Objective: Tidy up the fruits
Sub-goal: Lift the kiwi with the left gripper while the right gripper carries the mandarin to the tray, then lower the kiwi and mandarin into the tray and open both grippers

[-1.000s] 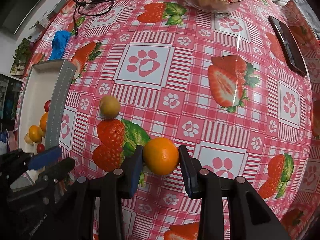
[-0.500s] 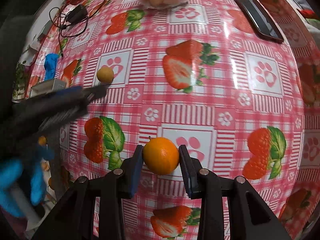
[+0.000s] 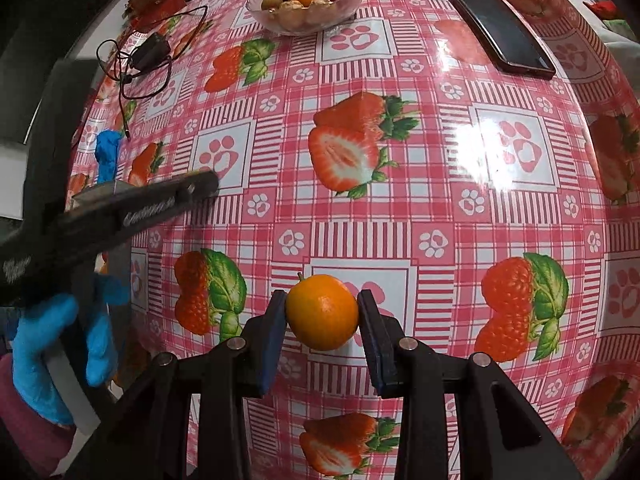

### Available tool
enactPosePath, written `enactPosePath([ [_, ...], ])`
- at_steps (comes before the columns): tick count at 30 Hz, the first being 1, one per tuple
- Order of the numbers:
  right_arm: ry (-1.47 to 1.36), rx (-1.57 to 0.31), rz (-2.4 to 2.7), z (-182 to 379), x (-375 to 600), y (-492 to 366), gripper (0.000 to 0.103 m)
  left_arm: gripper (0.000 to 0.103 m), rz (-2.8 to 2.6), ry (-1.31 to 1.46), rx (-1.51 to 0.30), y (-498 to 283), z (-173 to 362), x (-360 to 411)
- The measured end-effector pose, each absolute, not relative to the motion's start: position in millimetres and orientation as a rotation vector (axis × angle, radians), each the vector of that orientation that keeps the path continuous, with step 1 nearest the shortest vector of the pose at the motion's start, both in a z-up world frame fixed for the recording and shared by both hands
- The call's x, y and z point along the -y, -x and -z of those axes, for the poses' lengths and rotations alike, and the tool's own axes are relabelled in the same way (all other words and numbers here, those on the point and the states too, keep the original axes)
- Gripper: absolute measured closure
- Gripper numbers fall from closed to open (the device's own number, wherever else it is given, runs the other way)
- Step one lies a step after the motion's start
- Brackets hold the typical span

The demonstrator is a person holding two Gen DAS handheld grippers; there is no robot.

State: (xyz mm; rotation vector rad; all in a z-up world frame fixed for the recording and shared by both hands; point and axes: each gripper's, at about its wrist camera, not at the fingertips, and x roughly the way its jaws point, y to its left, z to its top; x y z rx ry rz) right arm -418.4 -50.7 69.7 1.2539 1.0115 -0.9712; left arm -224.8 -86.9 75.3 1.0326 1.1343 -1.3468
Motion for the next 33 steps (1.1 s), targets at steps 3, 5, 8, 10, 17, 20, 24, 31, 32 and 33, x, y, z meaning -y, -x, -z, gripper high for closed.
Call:
enactPosePath([
  [3, -1.247, -1.012, 0.967, -70, 52, 415, 0.066, 0.072, 1.366, -1.013, -1.134, 215, -94, 68],
  [5, -1.241, -1.015, 0.963, -71, 53, 410, 0.066, 0.072, 1.375, -0.992, -1.141, 208, -106, 57],
  [8, -1.222, -1.019, 0.947, -74, 57, 396, 0.066, 0.072, 1.382, -0.965, -1.151, 197, -121, 41],
  [10, -1.205, -1.023, 0.933, -77, 59, 384, 0.066, 0.072, 1.382, -0.953, -1.151, 188, -129, 30],
  [17, -1.145, -1.042, 0.872, -88, 61, 337, 0.066, 0.072, 1.308, -0.902, -1.183, 148, -145, 12],
  [20, -1.107, -1.054, 0.835, -95, 60, 309, 0.066, 0.072, 1.264, -0.877, -1.187, 120, -149, -1],
  [24, -1.067, -1.07, 0.783, -100, 58, 271, 0.066, 0.072, 1.208, -0.86, -1.17, 88, -151, -17],
  [31, -1.013, -1.104, 0.689, -100, 50, 205, 0.066, 0.072, 1.102, -0.821, -1.197, 32, -143, -39],
  [32, -1.004, -1.111, 0.675, -100, 48, 195, 0.066, 0.072, 1.093, -0.817, -1.2, 26, -142, -42],
  [33, -0.997, -1.117, 0.664, -99, 47, 186, 0.066, 0.072, 1.085, -0.812, -1.204, 21, -141, -44],
])
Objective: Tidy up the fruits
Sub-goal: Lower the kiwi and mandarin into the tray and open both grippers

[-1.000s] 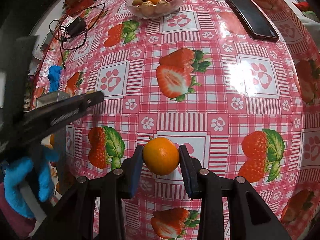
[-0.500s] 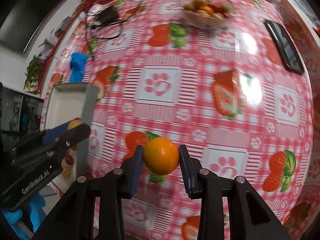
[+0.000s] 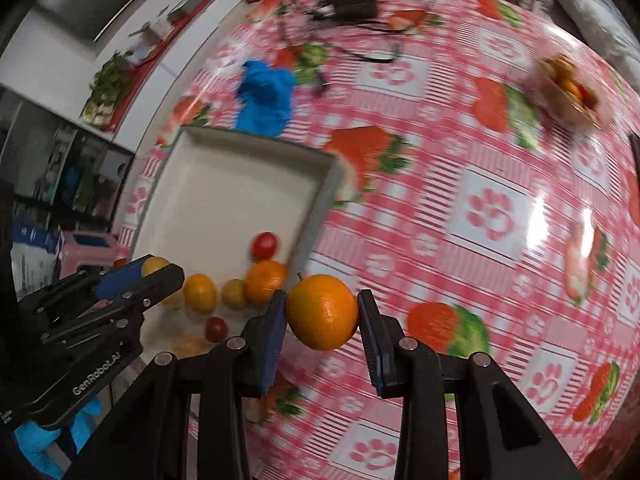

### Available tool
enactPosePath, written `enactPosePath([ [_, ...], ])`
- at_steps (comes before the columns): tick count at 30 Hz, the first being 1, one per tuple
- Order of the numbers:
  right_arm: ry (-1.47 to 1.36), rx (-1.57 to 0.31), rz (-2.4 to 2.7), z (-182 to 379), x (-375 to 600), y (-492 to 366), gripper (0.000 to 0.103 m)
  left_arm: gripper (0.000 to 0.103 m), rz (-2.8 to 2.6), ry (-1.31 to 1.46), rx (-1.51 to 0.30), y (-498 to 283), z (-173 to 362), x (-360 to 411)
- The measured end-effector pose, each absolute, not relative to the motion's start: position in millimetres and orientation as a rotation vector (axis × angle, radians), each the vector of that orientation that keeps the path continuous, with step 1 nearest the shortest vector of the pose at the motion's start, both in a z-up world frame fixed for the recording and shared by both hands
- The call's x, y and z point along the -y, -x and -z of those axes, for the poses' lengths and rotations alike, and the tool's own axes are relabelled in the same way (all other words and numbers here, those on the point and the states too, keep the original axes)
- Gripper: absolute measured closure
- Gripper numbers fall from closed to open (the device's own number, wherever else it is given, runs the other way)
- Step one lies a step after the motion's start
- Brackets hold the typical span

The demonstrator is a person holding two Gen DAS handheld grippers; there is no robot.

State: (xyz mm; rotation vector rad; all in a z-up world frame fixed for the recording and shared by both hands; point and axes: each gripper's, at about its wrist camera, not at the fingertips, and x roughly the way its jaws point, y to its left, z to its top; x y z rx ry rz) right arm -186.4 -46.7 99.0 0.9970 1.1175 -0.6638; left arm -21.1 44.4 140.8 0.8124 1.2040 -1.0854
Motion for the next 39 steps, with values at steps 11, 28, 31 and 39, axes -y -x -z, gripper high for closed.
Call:
enactPosePath([
  [11, -0.94, -1.172, 0.584, -89, 36, 124, 0.066, 0.072, 1.049, -0.805, -1.234, -11, -126, -57],
  [28, -0.893, -1.241, 0.567, -64, 32, 86, 0.066, 0.072, 1.033, -0.85, -1.267, -17, -104, -62],
  [31, -0.892, -1.248, 0.566, -59, 31, 84, 0.066, 0.072, 1.03, -0.856, -1.272, -15, -100, -63],
  [39, -0.869, -1.255, 0.546, -56, 24, 63, 0.066, 0.067, 1.035, -0.857, -1.271, -13, -100, -62],
])
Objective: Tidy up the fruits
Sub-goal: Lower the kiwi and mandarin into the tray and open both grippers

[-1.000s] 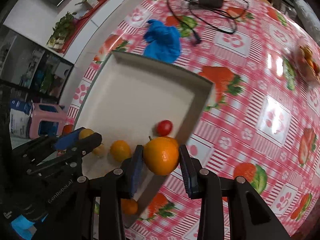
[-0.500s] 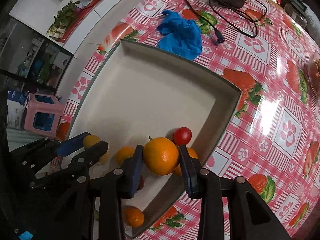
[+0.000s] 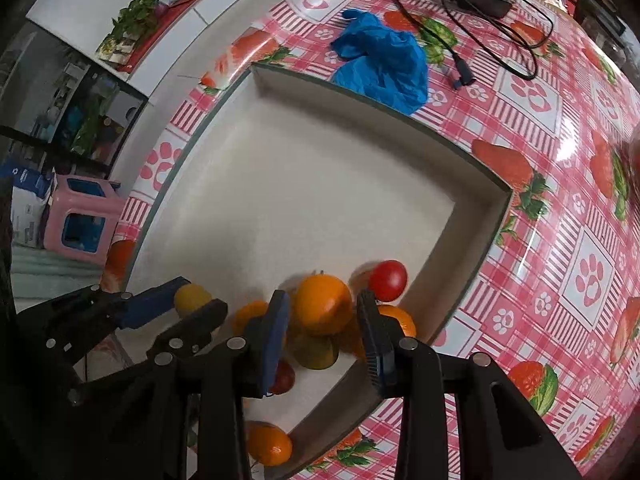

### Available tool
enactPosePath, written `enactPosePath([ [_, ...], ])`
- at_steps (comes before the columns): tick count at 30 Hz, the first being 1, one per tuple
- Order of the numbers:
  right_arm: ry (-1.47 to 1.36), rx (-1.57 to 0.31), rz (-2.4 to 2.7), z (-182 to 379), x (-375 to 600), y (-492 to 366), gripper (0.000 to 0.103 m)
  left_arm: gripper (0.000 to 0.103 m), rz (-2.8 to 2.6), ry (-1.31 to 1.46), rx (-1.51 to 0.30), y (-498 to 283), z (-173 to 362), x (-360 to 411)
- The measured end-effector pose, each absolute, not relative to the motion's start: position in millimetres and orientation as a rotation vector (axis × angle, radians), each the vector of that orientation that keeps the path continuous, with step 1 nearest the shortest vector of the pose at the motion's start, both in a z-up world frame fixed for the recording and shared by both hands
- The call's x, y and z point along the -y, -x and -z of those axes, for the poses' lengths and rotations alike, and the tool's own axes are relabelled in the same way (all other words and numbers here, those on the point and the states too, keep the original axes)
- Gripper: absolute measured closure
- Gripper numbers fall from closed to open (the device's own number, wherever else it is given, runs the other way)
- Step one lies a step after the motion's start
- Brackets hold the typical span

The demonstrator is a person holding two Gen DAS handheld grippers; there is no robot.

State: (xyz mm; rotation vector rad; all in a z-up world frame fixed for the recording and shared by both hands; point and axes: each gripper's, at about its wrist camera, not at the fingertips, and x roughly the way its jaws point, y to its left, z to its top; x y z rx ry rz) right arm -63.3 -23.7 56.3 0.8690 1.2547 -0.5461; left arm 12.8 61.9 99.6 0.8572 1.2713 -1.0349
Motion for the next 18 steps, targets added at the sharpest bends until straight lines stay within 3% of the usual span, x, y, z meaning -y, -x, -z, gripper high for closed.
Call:
enactPosePath([
  [1, -0.863, -1.257, 0.546, -57, 23, 62, 0.066, 0.062, 1.04, -0.851, -1.273, -13, -101, -62],
  [3, -0.861, -1.259, 0.543, -58, 22, 62, 0.066, 0.033, 1.033, -0.838, -1.262, -13, -103, -63],
  [5, -0.873, -1.253, 0.545, -59, 22, 62, 0.063, 0.023, 1.023, -0.838, -1.234, -12, -107, -65],
  [7, -0.879, -1.248, 0.554, -61, 23, 66, 0.037, 0.022, 1.009, -0.843, -1.224, -12, -108, -67],
  [14, -0.872, -1.241, 0.55, -72, 21, 67, 0.036, 0.009, 0.934, -0.918, -1.128, -7, -109, -65],
  [16, -0.872, -1.243, 0.551, -74, 20, 70, 0.006, 0.009, 0.967, -0.896, -1.134, -6, -113, -64],
  [18, -0.876, -1.234, 0.57, -79, 24, 83, 0.001, 0.009, 0.975, -0.901, -1.14, -5, -113, -62],
])
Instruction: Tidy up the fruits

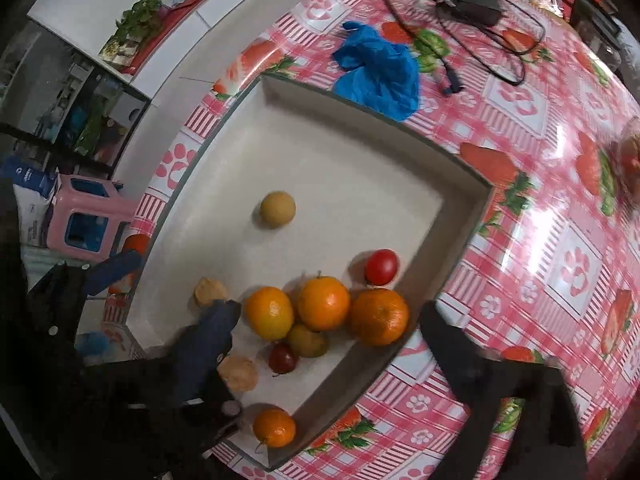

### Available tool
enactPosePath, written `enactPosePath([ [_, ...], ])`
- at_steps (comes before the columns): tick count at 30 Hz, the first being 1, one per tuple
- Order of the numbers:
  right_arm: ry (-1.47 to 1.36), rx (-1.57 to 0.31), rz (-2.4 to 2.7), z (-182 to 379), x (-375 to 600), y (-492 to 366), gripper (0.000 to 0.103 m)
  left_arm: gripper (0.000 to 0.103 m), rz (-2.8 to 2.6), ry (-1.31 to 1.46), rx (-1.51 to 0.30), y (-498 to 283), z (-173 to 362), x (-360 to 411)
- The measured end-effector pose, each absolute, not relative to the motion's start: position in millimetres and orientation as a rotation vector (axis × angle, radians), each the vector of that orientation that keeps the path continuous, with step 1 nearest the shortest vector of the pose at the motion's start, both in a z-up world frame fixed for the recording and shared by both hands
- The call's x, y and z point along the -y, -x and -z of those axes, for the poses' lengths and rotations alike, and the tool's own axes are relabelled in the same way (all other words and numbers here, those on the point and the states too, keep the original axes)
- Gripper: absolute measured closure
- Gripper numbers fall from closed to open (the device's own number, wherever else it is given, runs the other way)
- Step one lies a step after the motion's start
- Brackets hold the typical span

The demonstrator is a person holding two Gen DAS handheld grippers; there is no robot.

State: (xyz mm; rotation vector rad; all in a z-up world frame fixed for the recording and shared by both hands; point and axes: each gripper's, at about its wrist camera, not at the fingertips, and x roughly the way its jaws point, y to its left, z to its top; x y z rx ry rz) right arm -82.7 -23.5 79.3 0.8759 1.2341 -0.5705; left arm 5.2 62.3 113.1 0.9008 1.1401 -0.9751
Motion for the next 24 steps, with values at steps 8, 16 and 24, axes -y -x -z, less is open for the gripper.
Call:
enactPosePath([
  [8, -0.869, -1.272, 0.647, -83, 30, 105, 0.001, 0.009, 0.881, -1.049, -1.155, 6, -96, -53],
  [16, -0.868, -1.286, 0.652, -84, 32, 115, 0.001, 0.0, 0.913, -1.039, -1.204, 11, -98, -49],
  [24, -0.876, -1.294, 0.648, -80, 27, 115, 0.001, 0.0, 0.92, -1.017, -1.21, 20, -107, -43],
])
